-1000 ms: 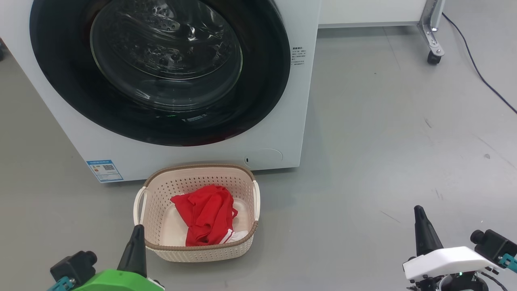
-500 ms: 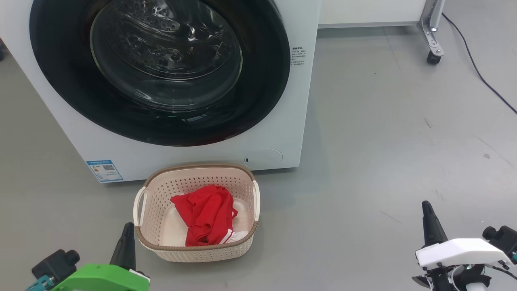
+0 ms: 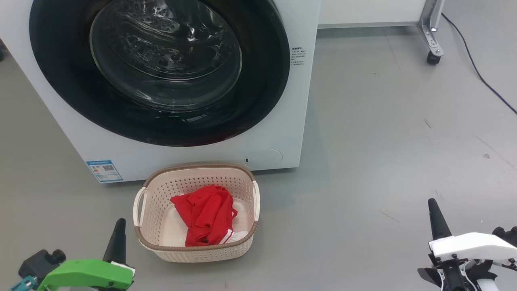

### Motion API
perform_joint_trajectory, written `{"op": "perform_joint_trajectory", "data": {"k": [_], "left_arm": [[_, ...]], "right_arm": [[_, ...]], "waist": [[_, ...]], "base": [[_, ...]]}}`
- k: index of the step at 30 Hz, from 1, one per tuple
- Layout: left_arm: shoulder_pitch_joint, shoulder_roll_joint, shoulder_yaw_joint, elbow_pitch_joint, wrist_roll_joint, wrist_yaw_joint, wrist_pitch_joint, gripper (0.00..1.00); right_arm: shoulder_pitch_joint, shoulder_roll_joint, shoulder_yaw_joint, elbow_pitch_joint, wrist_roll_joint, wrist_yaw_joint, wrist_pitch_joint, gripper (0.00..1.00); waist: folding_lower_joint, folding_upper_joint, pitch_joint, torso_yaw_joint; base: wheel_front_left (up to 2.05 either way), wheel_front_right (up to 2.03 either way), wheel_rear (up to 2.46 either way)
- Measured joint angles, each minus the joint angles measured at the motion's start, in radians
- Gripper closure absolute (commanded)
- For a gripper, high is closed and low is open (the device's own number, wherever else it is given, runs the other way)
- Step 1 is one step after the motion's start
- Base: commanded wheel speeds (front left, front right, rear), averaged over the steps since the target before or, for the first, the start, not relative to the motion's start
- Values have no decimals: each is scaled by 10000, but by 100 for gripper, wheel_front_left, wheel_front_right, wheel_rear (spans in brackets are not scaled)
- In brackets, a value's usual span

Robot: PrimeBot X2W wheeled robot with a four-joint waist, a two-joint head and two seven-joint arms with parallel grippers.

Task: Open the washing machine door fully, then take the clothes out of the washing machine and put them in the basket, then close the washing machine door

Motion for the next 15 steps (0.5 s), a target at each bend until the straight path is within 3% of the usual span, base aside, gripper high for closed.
{"op": "perform_joint_trajectory", "data": {"k": [15], "left_arm": [[-261,13,477,316,-1942,-313,401,100]], "right_arm": [[-360,-2,-464,313,1873,205,428,100]], "waist": [[0,0,-8,-6]], "base": [[0,0,0]]}}
